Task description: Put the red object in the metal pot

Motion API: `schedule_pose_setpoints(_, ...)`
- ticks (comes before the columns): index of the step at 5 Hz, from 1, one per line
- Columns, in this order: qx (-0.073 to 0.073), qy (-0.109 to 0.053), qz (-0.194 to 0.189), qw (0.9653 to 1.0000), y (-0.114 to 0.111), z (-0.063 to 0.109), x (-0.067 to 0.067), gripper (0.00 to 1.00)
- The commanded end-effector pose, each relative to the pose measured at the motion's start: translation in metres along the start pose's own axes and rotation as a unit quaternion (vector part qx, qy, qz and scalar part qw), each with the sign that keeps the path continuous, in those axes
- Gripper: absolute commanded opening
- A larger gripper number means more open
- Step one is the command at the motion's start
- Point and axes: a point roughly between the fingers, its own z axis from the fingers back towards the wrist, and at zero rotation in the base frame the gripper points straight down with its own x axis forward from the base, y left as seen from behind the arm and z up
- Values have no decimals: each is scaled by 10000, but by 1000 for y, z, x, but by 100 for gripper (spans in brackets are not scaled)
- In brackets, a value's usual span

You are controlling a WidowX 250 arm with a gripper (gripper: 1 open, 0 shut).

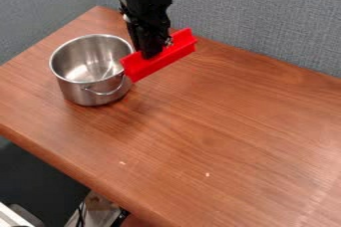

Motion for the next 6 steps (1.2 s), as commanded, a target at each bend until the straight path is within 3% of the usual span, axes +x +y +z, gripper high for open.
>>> schedule_pose_setpoints(1, 287, -386, 297, 9984, 12, 35, -5, 0)
schedule_pose_setpoints(2, 390, -575, 758, 9947, 28, 59, -18, 0)
schedule_pose_setpoints(3, 447, -680, 807, 9934, 52, 62, -23, 0)
schedule_pose_setpoints(4, 454, -712, 573, 9948, 67, 55, -23, 0)
schedule_pose_setpoints(5, 529, -514, 1407, 9873, 89, 34, -22, 0)
schedule_pose_setpoints(6, 592, -300, 2105, 9753, 105, 11, -19, 0)
